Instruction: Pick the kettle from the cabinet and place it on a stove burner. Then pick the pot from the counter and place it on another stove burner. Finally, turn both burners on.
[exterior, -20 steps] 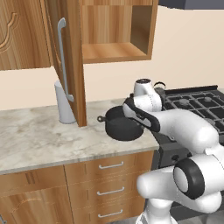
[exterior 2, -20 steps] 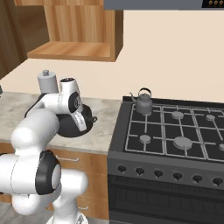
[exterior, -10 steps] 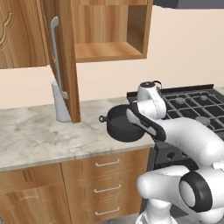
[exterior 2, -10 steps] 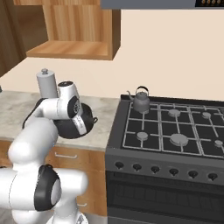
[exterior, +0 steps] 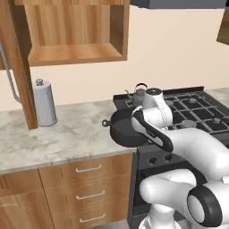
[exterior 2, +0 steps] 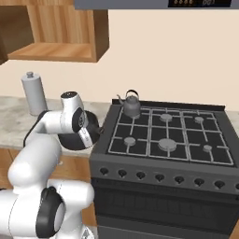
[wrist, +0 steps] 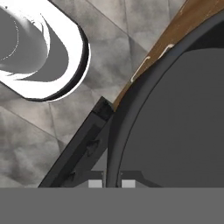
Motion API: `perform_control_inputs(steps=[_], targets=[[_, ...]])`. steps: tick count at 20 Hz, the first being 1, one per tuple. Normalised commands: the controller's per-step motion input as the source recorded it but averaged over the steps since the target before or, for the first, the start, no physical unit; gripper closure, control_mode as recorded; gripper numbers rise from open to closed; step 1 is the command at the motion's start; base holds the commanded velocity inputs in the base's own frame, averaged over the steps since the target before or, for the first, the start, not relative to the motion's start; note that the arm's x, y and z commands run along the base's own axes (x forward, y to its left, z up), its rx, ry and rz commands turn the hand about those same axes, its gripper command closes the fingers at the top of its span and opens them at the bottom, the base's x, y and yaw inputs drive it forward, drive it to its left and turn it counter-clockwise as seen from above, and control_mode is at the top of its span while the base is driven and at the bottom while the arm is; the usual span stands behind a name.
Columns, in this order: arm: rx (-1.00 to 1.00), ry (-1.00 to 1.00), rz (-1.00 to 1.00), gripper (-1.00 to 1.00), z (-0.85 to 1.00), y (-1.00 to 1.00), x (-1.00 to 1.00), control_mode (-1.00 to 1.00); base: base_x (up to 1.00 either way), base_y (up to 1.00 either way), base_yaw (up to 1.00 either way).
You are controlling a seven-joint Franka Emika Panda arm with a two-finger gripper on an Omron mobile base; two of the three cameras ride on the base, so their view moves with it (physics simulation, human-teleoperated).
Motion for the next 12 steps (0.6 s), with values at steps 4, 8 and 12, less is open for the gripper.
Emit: perform_control_inputs(steps=[4, 8, 12], targets=[[0.00, 0.00, 0.00, 1.00, 0.00, 0.00, 0.00, 1.00, -0.01, -0.65, 0.00], [0.00, 0.00, 0.00, 1.00, 0.00, 0.00, 0.00, 1.00, 0.00, -0.61, 0.00], [0.00, 0.00, 0.00, 1.00, 0.00, 0.00, 0.00, 1.00, 0.00, -0.59, 0.00]])
